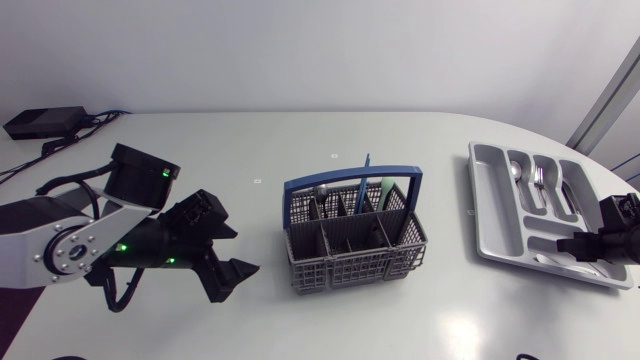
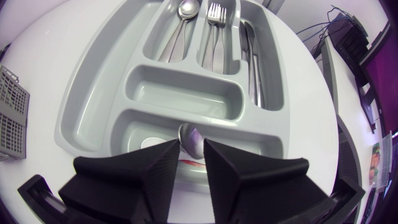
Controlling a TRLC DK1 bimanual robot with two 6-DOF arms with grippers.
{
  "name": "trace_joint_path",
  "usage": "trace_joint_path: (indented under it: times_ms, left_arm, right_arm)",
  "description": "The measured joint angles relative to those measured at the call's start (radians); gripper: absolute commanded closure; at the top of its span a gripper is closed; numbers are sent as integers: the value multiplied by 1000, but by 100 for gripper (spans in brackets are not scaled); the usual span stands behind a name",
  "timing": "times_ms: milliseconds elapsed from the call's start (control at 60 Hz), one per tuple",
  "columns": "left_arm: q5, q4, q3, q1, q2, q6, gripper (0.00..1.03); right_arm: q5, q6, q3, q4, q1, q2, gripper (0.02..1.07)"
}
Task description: Sort the cutlery from the basket into the organizer compartments.
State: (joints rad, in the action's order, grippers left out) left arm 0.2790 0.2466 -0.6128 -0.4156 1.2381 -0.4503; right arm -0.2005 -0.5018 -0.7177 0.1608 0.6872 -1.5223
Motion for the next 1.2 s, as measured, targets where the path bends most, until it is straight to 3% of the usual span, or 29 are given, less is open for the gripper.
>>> trace_joint_path:
  times_ms: [217, 283, 550, 633, 683, 833, 1200]
  left_arm:
    - [0, 39, -30, -25, -21, 3, 5]
    - [0, 50, -41, -37, -21, 5, 5]
    - [-23, 63, -65, -103, -21, 13, 5]
    - [-23, 65, -66, -121, -20, 22, 5]
    - [-23, 71, -67, -135, -20, 24, 5]
    - [-26, 71, -69, -187, -13, 31, 5]
    - [-30, 44, -80, -309, 43, 51, 5]
  right_arm:
    - [3, 3, 13, 28, -23, 87, 51]
    - [3, 10, 13, 57, -43, 158, 44]
    - [-35, 92, 13, 110, -256, 385, 41]
    - [-53, 119, 12, 139, -348, 379, 40]
    - [-93, 142, 9, 163, -393, 365, 32]
    - [-238, 222, -39, 187, -440, 296, 23]
    - [-353, 364, -97, 103, -580, 211, 23]
